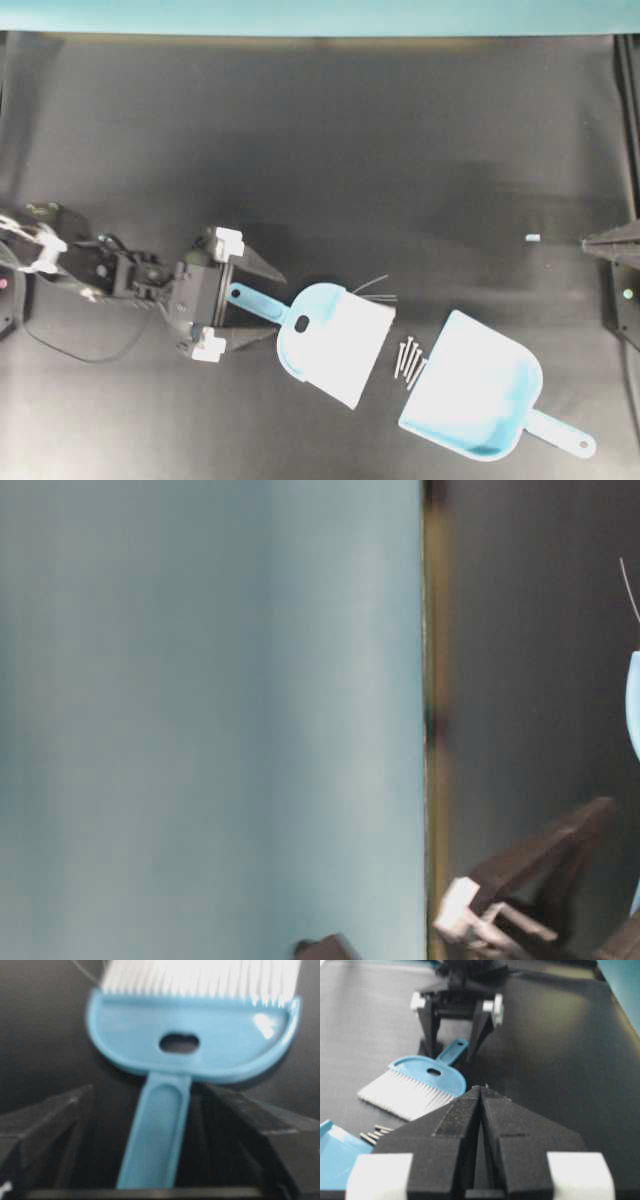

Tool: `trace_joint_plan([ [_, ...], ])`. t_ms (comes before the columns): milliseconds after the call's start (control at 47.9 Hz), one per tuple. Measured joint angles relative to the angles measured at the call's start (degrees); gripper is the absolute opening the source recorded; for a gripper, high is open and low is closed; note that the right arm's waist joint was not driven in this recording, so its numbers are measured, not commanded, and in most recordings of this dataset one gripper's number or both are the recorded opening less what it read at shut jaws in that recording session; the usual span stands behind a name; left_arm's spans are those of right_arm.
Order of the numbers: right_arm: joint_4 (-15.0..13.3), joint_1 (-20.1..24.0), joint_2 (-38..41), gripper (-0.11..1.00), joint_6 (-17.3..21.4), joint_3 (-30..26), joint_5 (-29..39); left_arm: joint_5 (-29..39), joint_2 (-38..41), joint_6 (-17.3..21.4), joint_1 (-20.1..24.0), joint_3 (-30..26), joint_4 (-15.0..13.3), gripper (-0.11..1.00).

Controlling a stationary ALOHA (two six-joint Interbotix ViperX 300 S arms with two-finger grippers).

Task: Hold the dustpan with a person, while the left arm uses a hand brush to gather the screws into the dustpan.
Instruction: 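Close the left gripper on the brush handle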

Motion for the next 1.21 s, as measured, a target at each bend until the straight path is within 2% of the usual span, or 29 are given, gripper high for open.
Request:
trace_joint_plan([
  [230,0.0,0.0,0.0,0.0,0.0,0.0,0.0,3.16,1.32,-0.09,-0.26,-1.49,0.0,0.83],
  [355,0.0,0.0,0.0,0.0,0.0,0.09,0.09,5.36,1.05,-1.23,-0.97,-2.02,0.09,0.76],
  [459,0.0,0.0,0.0,0.0,0.0,0.0,0.44,6.15,1.05,-4.13,-2.2,-2.46,-0.09,0.67],
  [522,0.0,0.0,0.0,0.0,0.0,0.09,0.53,6.68,1.05,-7.12,-3.25,-3.16,-0.18,0.62],
  [709,0.0,0.0,0.0,0.0,-0.09,0.09,0.53,8.0,1.49,-14.41,-7.47,-4.66,-0.09,0.61],
  [855,0.0,0.0,0.0,0.0,-0.09,0.09,0.62,9.67,1.41,-16.88,-7.47,-5.1,-0.09,0.6],
  [1001,0.0,0.0,0.0,0.0,0.0,0.44,0.97,11.25,1.32,-17.23,-7.47,-5.54,-0.09,0.57],
  [1064,0.0,0.0,0.0,0.0,-0.35,0.79,1.85,12.13,1.32,-17.31,-7.47,-5.89,-0.09,0.52],
  [1168,0.0,0.0,0.0,0.0,-0.53,1.58,4.48,13.89,1.14,-17.49,-7.56,-6.42,-0.09,0.34],
  [1210,0.0,0.0,0.0,0.0,-0.53,1.67,5.63,14.5,0.97,-17.31,-7.56,-6.5,-0.18,0.32],
])
